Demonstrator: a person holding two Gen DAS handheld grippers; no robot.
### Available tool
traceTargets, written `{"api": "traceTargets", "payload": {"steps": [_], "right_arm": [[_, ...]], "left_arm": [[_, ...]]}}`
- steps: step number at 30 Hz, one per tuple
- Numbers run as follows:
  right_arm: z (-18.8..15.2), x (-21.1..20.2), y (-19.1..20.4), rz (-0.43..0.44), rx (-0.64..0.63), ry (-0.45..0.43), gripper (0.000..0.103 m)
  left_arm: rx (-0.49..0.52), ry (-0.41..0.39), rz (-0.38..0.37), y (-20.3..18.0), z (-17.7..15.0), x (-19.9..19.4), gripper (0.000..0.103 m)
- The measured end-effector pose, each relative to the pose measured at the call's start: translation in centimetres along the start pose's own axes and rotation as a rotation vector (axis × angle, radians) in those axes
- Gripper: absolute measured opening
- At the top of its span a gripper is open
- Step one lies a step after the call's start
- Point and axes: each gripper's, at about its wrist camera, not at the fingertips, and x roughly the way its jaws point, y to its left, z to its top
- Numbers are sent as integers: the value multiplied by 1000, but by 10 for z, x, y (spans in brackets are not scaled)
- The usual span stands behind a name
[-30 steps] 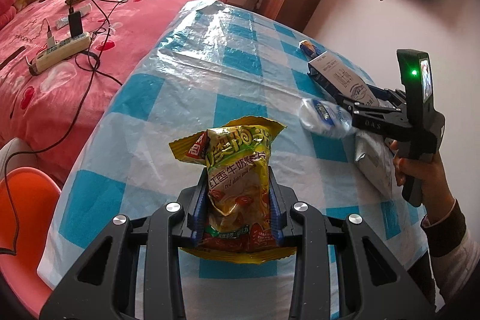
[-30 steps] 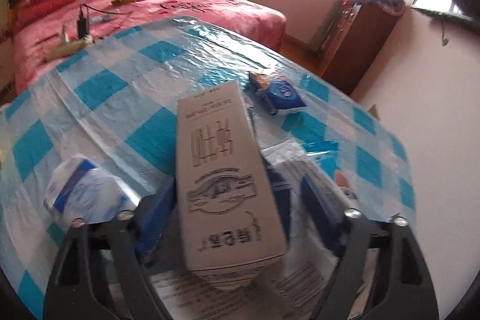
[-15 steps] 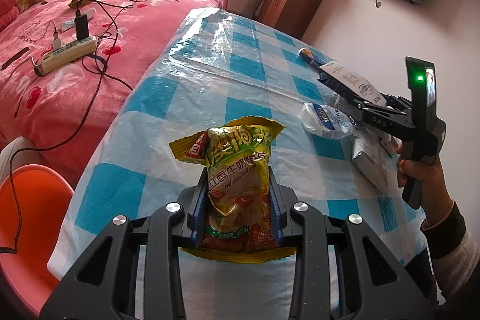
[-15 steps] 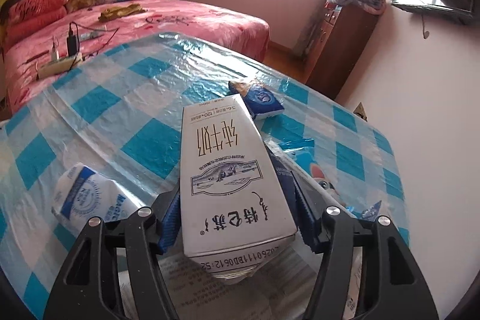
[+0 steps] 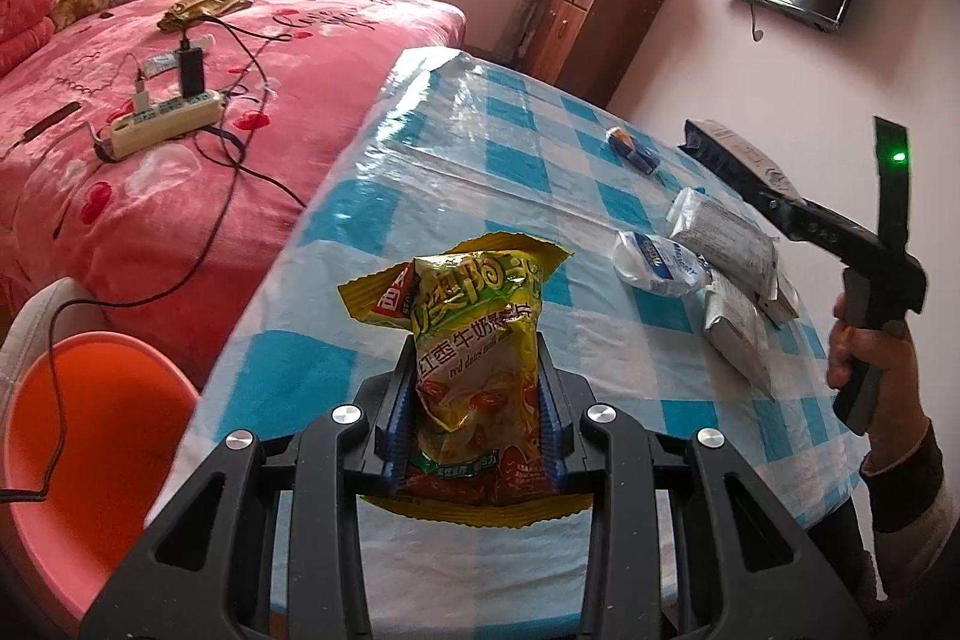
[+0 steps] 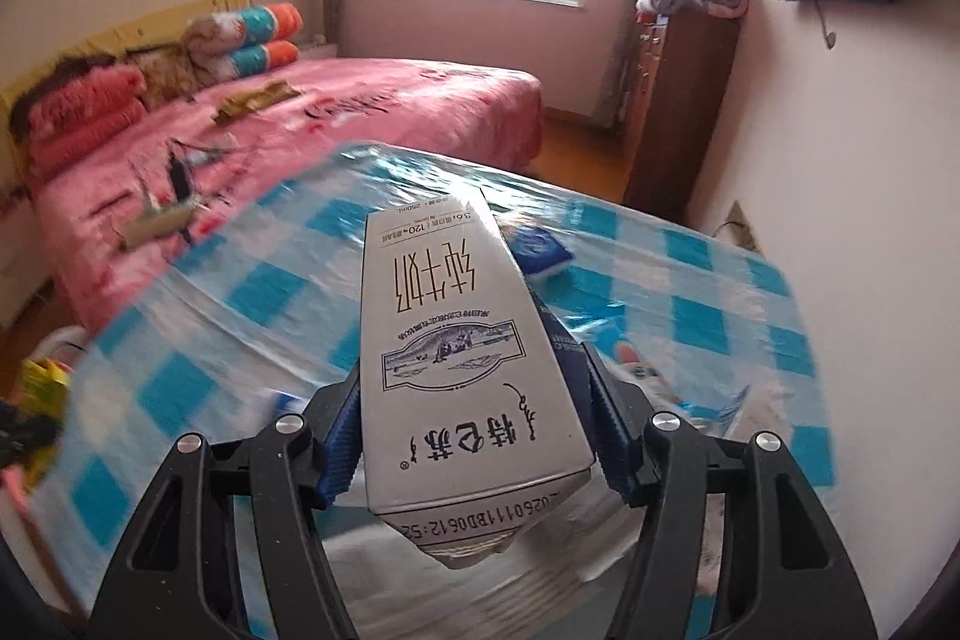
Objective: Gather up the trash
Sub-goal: 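Hold the snack bag in the left tool while the right tool lifts the milk carton, then carry both items over the orange bucket and open both tools to drop them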
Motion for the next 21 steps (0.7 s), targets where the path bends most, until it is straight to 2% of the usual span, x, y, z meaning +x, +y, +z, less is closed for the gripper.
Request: {"api": "traceTargets", "payload": {"steps": [4,9,16,21], "right_arm": [[8,-13,18,111,27,-2,64],[16,-19,62,232,-9,12,64],[19,-26,144,405,-127,43,64],[15,-28,206,503,-244,79,64]], "left_arm": [[-14,-20,28,14,-1,-12,36],[-46,-47,77,38,-2,-29,36],[-102,-84,159,76,-5,-52,36],[-145,-109,253,111,-10,-71,36]]}}
